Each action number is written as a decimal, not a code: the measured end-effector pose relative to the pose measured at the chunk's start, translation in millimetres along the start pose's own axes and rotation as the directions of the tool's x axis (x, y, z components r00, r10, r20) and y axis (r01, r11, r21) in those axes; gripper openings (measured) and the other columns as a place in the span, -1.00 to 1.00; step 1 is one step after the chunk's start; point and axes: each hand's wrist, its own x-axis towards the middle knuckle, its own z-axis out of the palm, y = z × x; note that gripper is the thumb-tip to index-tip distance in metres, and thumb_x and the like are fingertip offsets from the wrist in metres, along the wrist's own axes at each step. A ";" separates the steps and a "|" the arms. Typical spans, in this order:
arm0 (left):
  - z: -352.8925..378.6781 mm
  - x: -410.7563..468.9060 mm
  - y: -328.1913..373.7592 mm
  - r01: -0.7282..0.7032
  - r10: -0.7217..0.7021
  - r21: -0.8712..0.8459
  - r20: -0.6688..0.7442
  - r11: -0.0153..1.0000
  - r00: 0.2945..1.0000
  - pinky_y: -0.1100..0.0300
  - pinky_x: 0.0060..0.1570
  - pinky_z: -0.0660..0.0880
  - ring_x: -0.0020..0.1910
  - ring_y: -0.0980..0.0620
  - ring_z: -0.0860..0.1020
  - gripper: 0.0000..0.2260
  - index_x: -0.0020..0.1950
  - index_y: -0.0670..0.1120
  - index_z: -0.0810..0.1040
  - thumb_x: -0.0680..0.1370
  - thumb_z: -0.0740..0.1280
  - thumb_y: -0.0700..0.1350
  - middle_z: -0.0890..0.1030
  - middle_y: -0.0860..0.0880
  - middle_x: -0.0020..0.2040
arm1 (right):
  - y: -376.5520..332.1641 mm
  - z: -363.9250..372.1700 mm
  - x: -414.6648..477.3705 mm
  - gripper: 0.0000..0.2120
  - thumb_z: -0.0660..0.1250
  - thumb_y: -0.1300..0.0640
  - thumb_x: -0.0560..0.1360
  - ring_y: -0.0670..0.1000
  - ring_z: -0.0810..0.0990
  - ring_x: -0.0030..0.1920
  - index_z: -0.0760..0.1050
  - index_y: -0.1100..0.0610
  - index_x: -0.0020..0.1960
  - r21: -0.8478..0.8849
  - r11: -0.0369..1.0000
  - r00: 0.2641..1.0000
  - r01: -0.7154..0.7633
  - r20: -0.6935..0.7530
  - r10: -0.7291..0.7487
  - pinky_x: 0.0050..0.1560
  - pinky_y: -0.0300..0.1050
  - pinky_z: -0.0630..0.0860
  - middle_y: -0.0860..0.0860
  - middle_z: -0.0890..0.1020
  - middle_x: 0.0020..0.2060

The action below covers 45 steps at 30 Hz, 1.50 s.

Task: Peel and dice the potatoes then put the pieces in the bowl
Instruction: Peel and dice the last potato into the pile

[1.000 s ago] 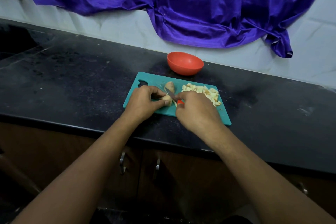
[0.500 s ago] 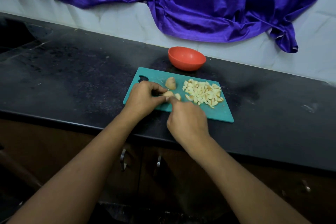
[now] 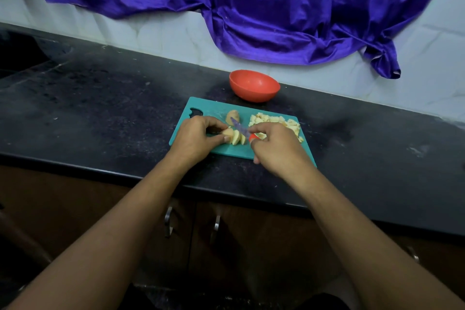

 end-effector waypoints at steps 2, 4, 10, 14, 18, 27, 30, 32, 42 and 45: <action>0.1 -0.6 0.1 0.003 -0.004 -0.027 -0.016 1.000 1.000 0.37 0.04 0.53 -0.05 0.27 0.63 -0.80 0.05 0.01 0.72 0.45 0.59 -0.09 0.70 0.16 -0.07 | -9.5 -1.3 -1.2 -0.64 0.30 0.11 0.56 0.03 0.65 -0.13 0.59 -0.10 0.32 -0.057 0.998 1.000 0.020 0.000 -0.020 -0.13 -0.06 0.58 -0.02 0.70 -0.11; 0.3 -1.0 -0.2 0.007 -0.009 -0.041 -0.026 0.999 1.000 0.44 -0.01 0.50 -0.06 0.27 0.63 -0.82 0.01 0.00 0.71 0.44 0.60 -0.10 0.70 0.16 -0.10 | -17.0 -2.9 -4.9 -0.65 0.30 0.11 0.56 0.03 0.62 -0.07 0.59 -0.10 0.32 -0.135 0.990 0.999 0.049 -0.008 -0.051 -0.13 -0.06 0.53 -0.06 0.66 -0.07; 0.4 -0.3 -1.5 0.019 -0.020 -0.032 -0.029 0.999 0.999 0.37 0.05 0.51 -0.02 0.27 0.62 -0.83 0.01 0.01 0.73 0.44 0.60 -0.07 0.71 0.16 -0.07 | -33.9 -3.3 -16.0 -0.63 0.29 0.11 0.59 0.03 0.42 -0.07 0.56 -0.08 0.37 -0.322 0.939 0.992 0.119 0.007 -0.124 -0.10 -0.07 0.39 0.05 0.62 0.12; 0.1 0.0 -3.6 0.003 -0.003 -0.019 -0.030 1.000 1.000 0.42 0.08 0.49 0.02 0.26 0.63 -0.82 0.04 0.01 0.75 0.45 0.59 -0.08 0.72 0.16 -0.03 | -40.2 -0.3 -19.2 -0.58 0.27 0.11 0.58 0.06 0.43 -0.09 0.48 -0.05 0.43 -0.407 0.905 0.991 0.127 0.013 -0.133 -0.14 -0.04 0.40 0.02 0.51 -0.05; -1.0 1.2 -6.3 0.000 0.000 -0.005 -0.024 1.000 1.000 0.59 0.01 0.39 0.05 0.24 0.63 -0.83 0.06 0.01 0.75 0.48 0.56 -0.12 0.73 0.15 0.00 | -47.4 6.7 -11.3 -0.61 0.31 0.11 0.57 0.07 0.44 -0.10 0.46 0.05 0.39 -0.460 0.879 0.991 0.127 0.022 -0.132 -0.17 -0.02 0.39 0.01 0.47 -0.07; -0.3 0.8 -7.2 -0.002 0.001 -0.004 -0.050 1.000 0.999 0.53 0.08 0.42 0.08 0.22 0.64 -0.81 0.09 -0.01 0.76 0.48 0.56 -0.11 0.74 0.11 0.03 | -24.4 46.1 -20.3 -0.60 0.26 0.12 0.61 0.13 0.62 0.02 0.44 0.07 0.44 -0.463 0.869 0.983 0.173 0.020 -0.185 -0.15 -0.01 0.40 0.07 0.62 -0.01; -0.3 1.0 -6.2 0.004 -0.003 0.007 -0.046 1.000 0.999 0.59 0.00 0.36 0.07 0.22 0.63 -0.82 0.07 0.00 0.76 0.48 0.57 -0.11 0.73 0.12 0.02 | -10.1 52.1 -28.3 -0.50 0.21 0.11 0.64 0.13 0.63 0.01 0.30 0.05 0.58 -0.489 0.851 0.976 0.190 0.004 -0.216 -0.14 0.01 0.45 0.09 0.65 0.01; -1.8 0.2 -5.1 0.001 0.000 0.006 -0.045 1.000 0.999 0.60 -0.01 0.36 0.04 0.23 0.63 -0.82 0.06 0.01 0.76 0.47 0.57 -0.11 0.73 0.13 0.00 | -5.0 47.5 -27.5 -0.52 0.21 0.10 0.65 0.10 0.62 0.04 0.34 -0.01 0.57 -0.436 0.881 0.979 0.185 -0.001 -0.205 -0.04 0.03 0.55 0.06 0.66 0.05; -3.9 -3.8 -2.0 -0.008 0.008 -0.003 -0.044 1.000 0.999 0.61 -0.05 0.38 -0.05 0.34 0.59 -0.85 0.01 0.00 0.74 0.47 0.57 -0.13 0.70 0.17 -0.08 | -19.0 2.7 -19.0 -0.64 0.29 0.09 0.61 0.07 0.61 0.12 0.57 -0.09 0.38 -0.211 0.973 0.992 0.096 -0.056 -0.110 -0.06 -0.07 0.48 -0.01 0.65 0.18; -4.0 -5.3 -1.6 -0.015 0.015 0.000 -0.059 1.000 0.998 0.56 -0.03 0.41 -0.05 0.31 0.61 -0.89 -0.05 0.02 0.74 0.46 0.58 -0.13 0.69 0.21 -0.12 | -30.9 4.7 -19.4 -0.64 0.29 0.08 0.60 0.10 0.59 0.09 0.55 -0.07 0.38 -0.312 0.943 0.992 0.115 -0.022 -0.128 -0.09 -0.05 0.47 0.02 0.63 0.13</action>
